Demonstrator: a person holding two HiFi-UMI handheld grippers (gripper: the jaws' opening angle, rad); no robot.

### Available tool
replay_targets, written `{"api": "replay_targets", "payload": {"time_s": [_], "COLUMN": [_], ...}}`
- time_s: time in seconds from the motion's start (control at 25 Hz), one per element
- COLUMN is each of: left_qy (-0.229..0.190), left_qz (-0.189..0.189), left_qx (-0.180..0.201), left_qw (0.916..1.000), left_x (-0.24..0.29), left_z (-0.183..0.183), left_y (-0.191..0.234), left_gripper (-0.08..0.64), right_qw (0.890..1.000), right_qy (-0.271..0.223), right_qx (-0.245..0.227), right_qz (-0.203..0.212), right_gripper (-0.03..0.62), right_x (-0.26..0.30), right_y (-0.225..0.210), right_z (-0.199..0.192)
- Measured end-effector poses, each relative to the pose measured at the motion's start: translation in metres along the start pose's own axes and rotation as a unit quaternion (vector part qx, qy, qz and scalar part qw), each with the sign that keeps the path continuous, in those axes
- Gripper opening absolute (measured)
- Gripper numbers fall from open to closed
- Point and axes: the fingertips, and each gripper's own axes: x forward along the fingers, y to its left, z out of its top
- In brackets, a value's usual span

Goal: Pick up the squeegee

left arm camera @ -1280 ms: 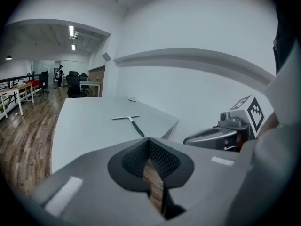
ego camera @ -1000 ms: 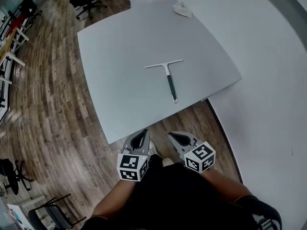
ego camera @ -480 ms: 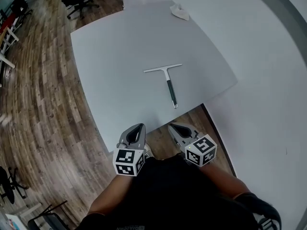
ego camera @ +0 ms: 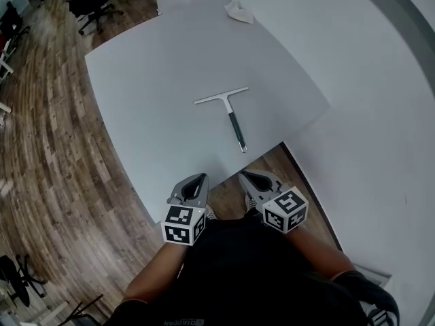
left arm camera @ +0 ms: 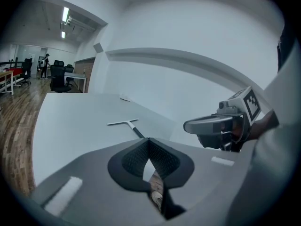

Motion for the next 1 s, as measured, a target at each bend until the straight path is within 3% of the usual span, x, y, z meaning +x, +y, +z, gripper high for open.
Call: {"api": "replay_targets", "payload": {"time_s": [0.28,0.56,0.84,1.0], "left_qy": [-0.018,-0.019,-0.044,-0.048], "left_qz": [0.015,0.053,0.119,0.133], "left_qx": [-0.015,-0.027,-0.059,-0.059], "left_qw": [0.9996,0.9981,0.9902,0.9881], "left_x": [0.009,0.021,0.047,0.072], "left_z": [0.009,0.001,0.02,0.028], "left_y": [-0.005,-0.007,-0.003,-0.009], "left_gripper": [0.006,0.008,0.006,0.006], "right_qw": [1.0,0.996,0.99,0.986], "right_qy": [0.018,0.034,0.042,0.038], "right_qx": [-0.019,-0.049,-0.072,-0.074], "right_qz": [0.011,0.067,0.118,0.146], "right_gripper": [0.006,0.006,0.006,0.006], "right_x": [-0.007,0.008,0.018,0.028], "right_y": [-0.01,-0.024,-0.061,-0.082], "right_z": [0.002,0.002,0.018,0.023]}}
